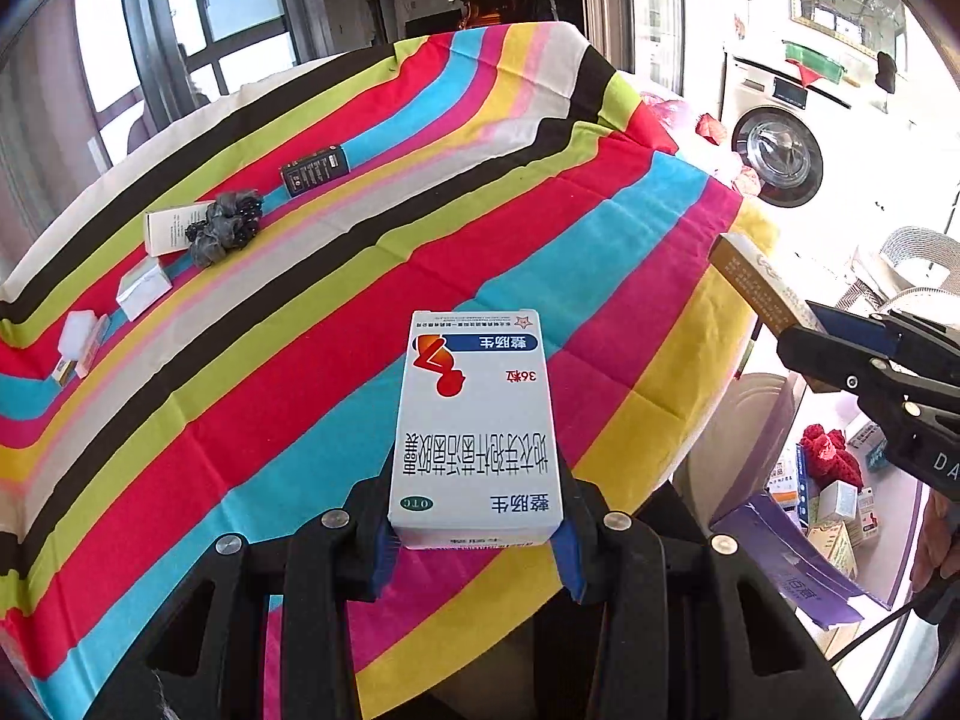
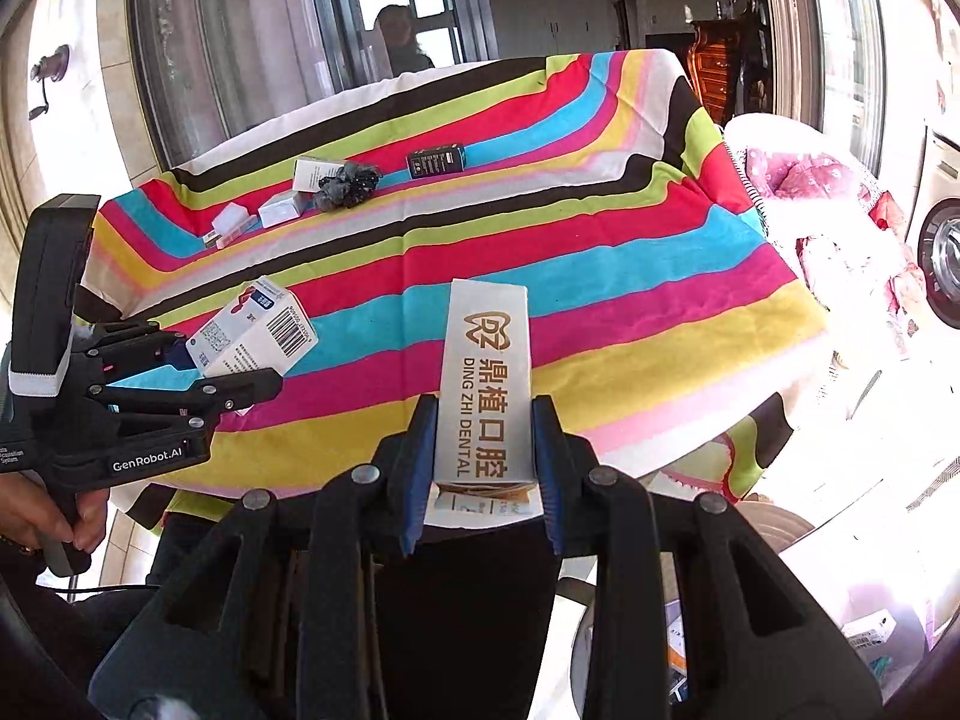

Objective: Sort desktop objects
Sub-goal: 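Carry the dental box and white medicine box to the cardboard box and release both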

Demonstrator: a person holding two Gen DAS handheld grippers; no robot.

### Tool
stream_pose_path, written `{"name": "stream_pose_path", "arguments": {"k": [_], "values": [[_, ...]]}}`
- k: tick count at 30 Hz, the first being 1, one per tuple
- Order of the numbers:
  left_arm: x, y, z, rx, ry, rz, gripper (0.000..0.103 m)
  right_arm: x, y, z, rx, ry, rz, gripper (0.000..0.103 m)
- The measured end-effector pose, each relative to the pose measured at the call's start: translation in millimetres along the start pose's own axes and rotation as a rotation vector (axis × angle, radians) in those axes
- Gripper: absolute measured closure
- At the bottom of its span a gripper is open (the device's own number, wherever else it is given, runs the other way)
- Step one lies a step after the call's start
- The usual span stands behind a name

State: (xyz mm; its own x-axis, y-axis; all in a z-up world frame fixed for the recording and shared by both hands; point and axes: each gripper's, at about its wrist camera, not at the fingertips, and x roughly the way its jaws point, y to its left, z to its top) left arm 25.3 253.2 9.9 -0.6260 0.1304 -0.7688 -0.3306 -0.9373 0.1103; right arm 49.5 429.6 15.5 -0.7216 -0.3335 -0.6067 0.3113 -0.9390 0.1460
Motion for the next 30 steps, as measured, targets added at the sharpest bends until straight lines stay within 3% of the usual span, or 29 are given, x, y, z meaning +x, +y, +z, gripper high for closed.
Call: {"name": "stream_pose_path", "arguments": {"k": [7,22,30], "values": [[13.3,-62.9,6.8,0.125,0.053,-0.115,0.061,-26.4,-46.3,-20.7,0.095,-0.015,-0.100,0.069],[39.0,-222.4,5.5,0.505,0.120,-0.252,0.061,-81.1,-151.7,-78.0,0.327,0.003,-0.357,0.069],[35.7,-279.3,2.8,0.596,0.113,-0.318,0.061,-101.3,-189.7,-96.4,0.380,0.027,-0.501,0.069]]}}
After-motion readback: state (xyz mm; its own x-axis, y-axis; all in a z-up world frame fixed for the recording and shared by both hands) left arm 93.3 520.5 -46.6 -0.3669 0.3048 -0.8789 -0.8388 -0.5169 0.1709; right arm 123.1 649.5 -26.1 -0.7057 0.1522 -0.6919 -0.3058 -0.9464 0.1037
